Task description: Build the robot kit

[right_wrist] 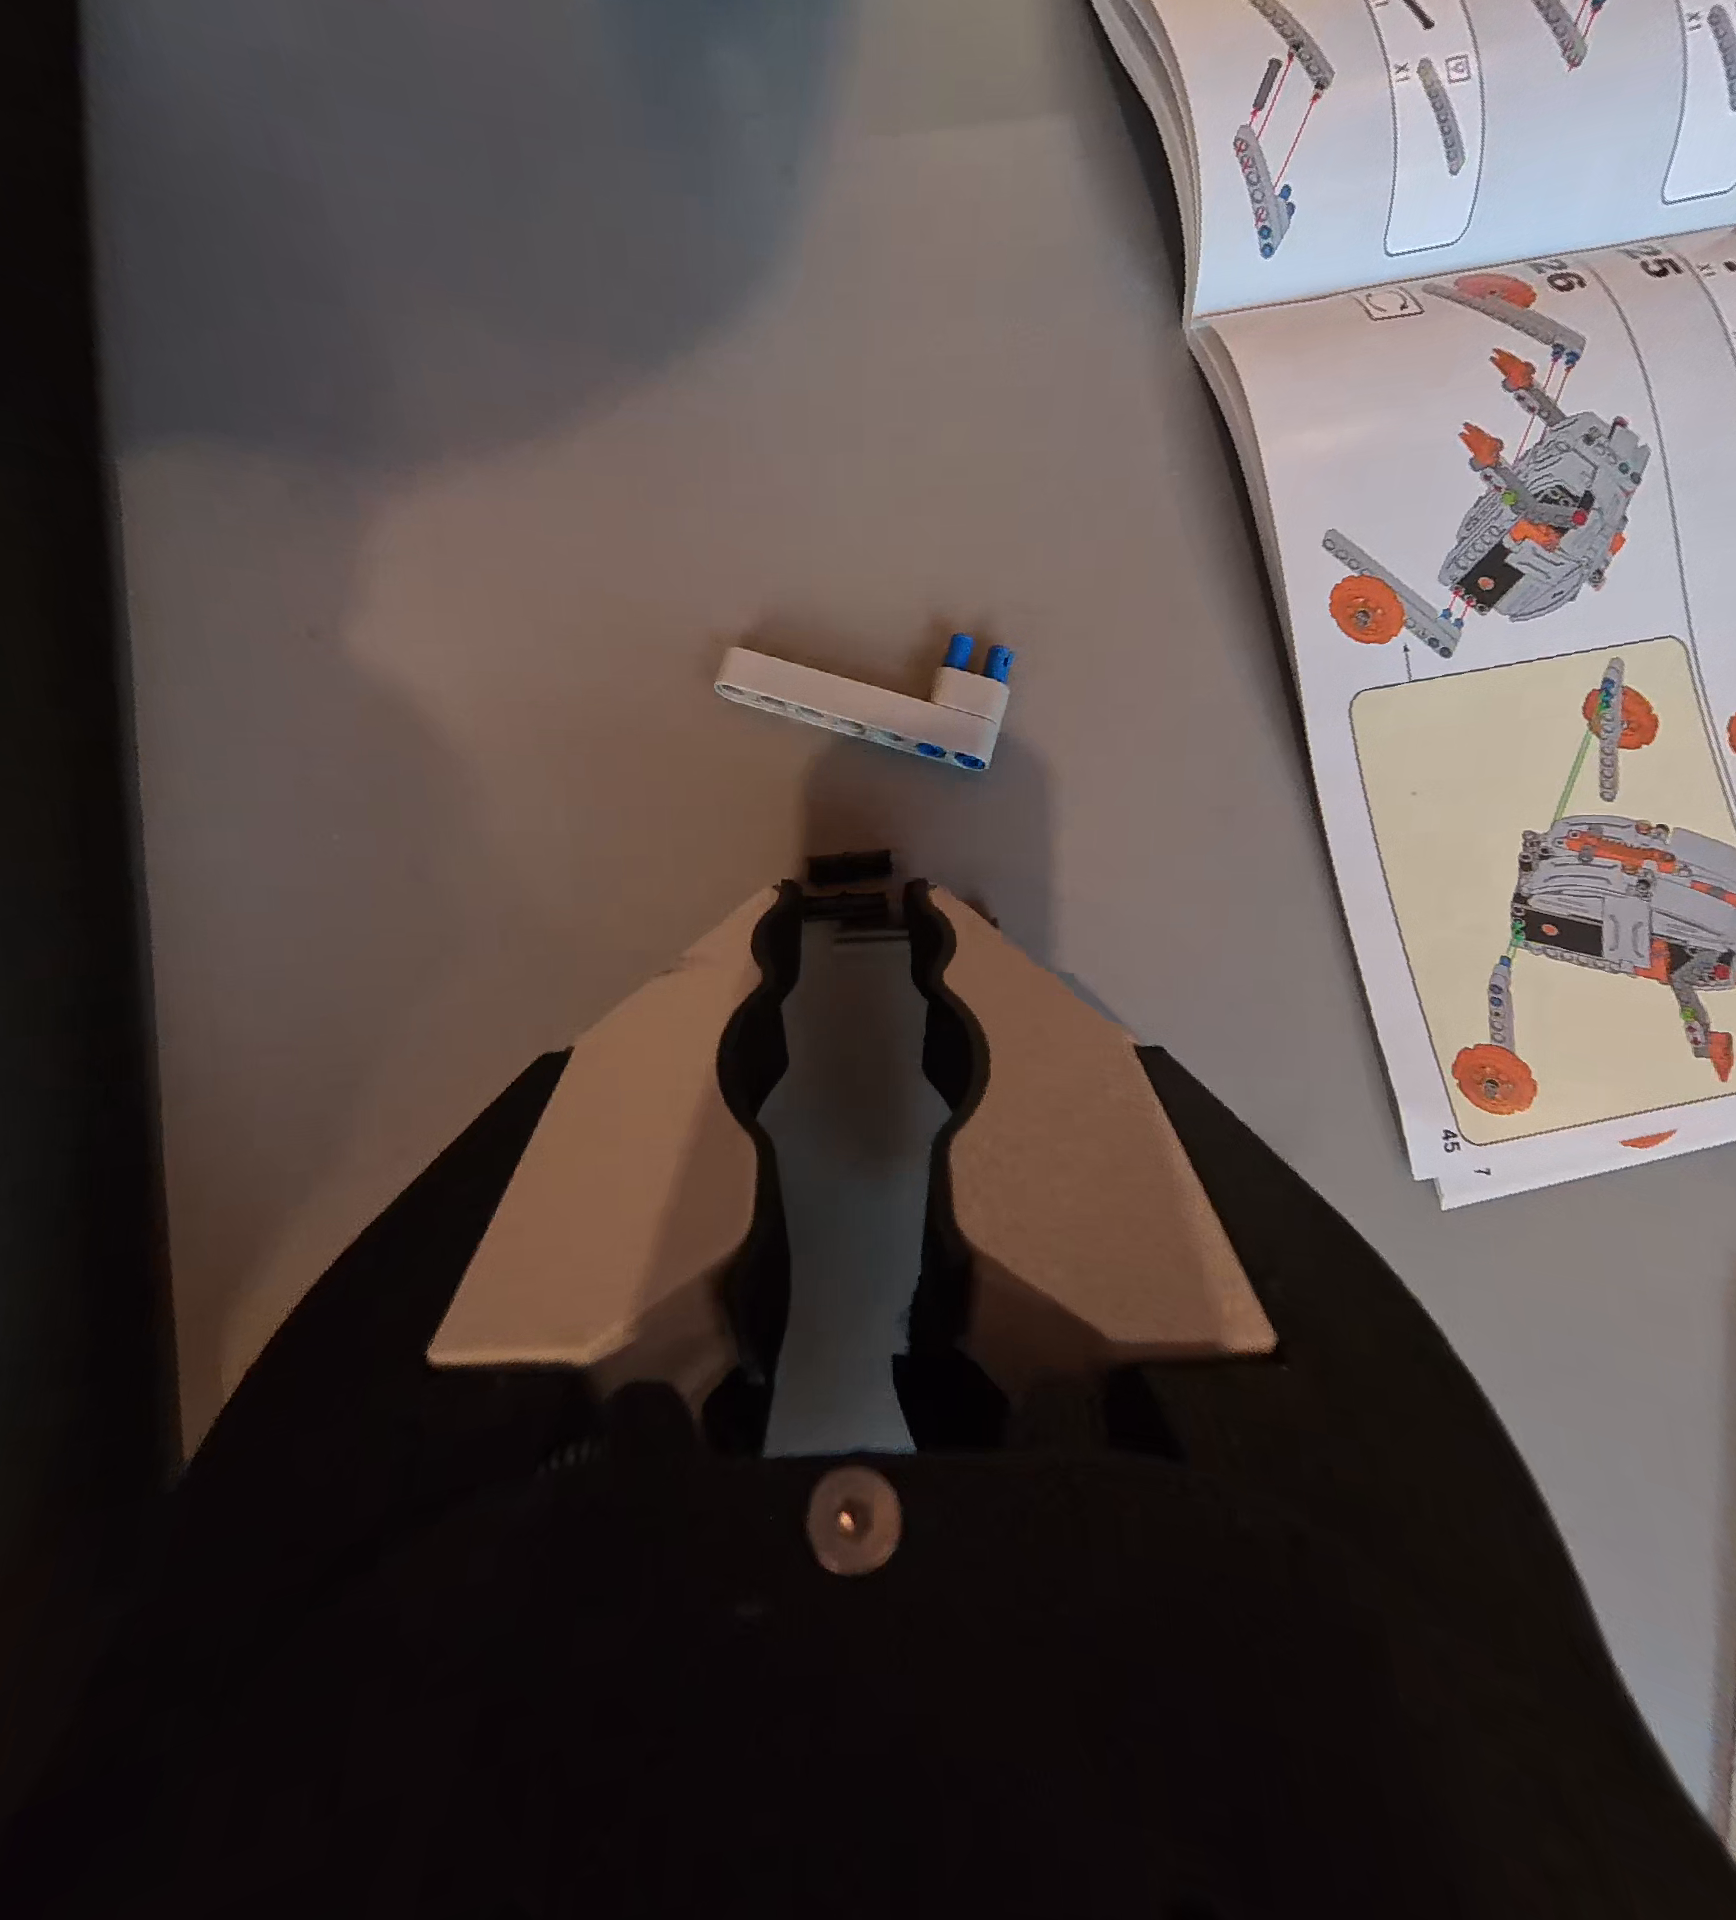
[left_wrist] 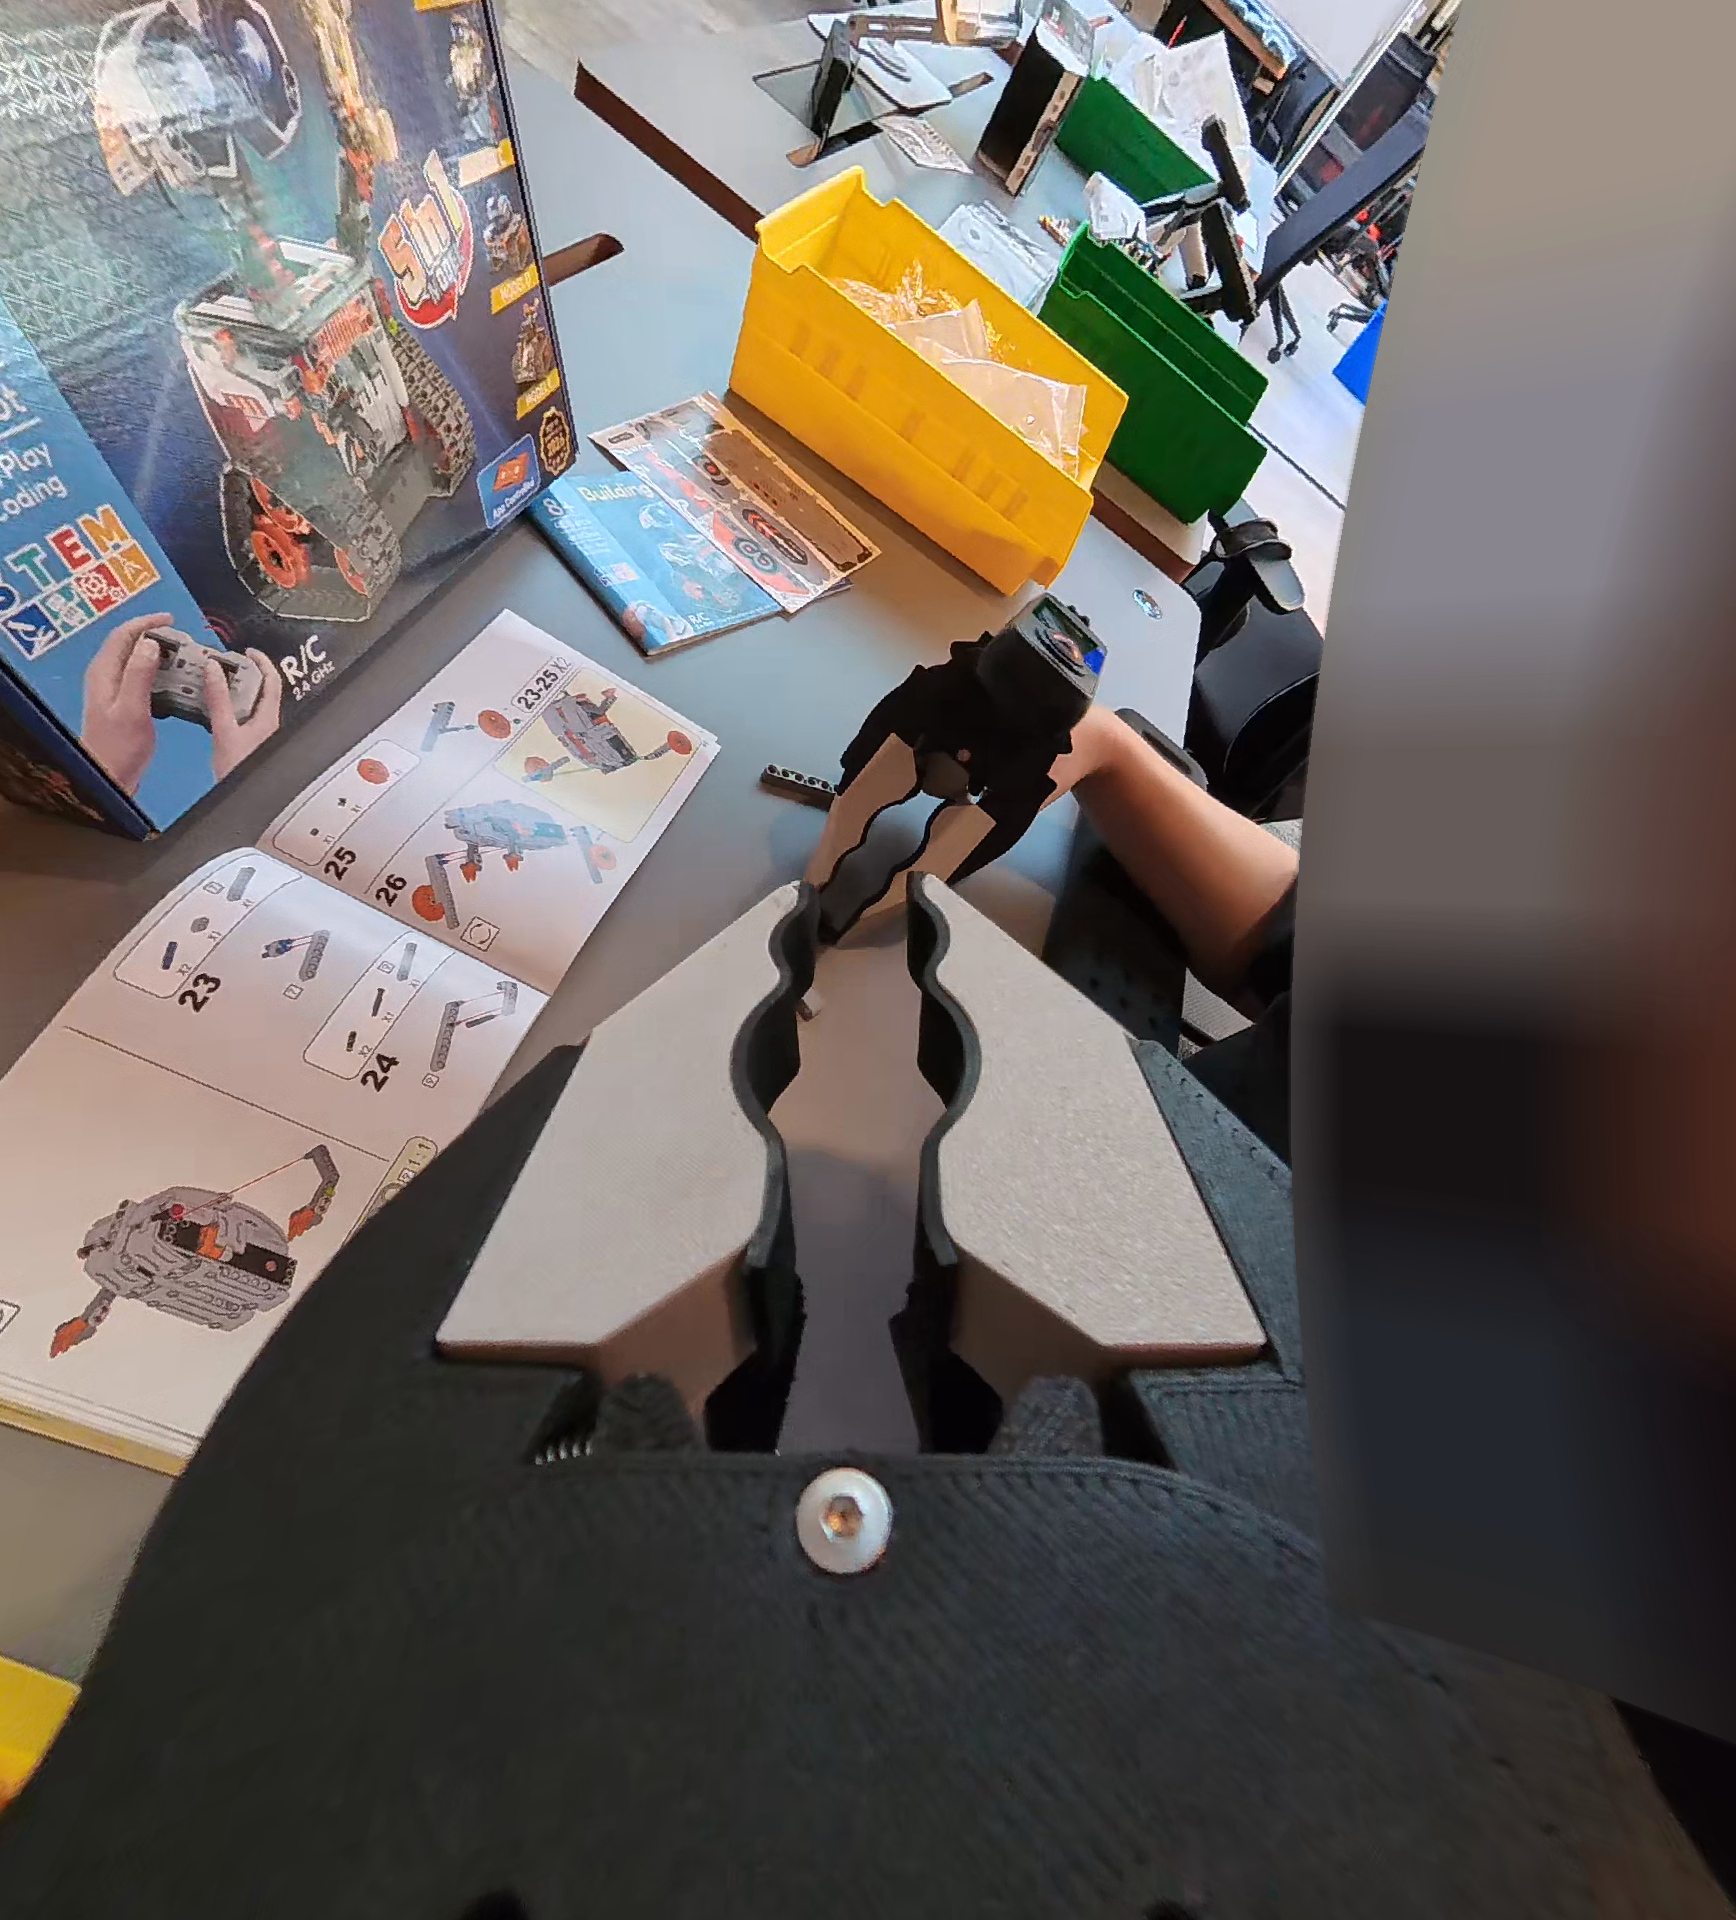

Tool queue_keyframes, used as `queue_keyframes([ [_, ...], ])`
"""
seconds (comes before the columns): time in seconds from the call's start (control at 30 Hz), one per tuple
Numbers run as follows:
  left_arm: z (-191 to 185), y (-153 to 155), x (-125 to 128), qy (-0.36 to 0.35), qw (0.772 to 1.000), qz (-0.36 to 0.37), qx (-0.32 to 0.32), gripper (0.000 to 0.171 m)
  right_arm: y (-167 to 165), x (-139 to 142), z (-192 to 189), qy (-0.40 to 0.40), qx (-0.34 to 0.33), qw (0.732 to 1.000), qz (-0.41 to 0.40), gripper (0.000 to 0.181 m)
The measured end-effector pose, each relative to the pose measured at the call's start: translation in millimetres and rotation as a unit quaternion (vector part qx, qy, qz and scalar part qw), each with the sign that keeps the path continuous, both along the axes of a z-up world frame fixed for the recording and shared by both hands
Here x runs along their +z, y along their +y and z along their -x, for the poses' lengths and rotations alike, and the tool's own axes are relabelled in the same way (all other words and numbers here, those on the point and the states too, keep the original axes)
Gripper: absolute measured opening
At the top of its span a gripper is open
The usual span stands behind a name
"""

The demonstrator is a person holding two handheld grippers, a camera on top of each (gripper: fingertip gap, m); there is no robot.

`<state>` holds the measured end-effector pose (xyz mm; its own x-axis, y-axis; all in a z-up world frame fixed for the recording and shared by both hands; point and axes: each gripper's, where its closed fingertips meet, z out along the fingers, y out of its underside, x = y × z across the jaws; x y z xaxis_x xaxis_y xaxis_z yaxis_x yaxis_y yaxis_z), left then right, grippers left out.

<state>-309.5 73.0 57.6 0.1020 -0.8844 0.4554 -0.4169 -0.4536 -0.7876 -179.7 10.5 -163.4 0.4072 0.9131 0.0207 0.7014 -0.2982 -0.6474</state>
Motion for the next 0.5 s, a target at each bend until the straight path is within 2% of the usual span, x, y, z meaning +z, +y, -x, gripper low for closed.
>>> queue_keyframes([
  [0.5,16,8,14,-0.019,0.999,-0.009,0.027,0.015,-4,1,0,-0.013,0.006,1.0,-0.021,0.024],
])
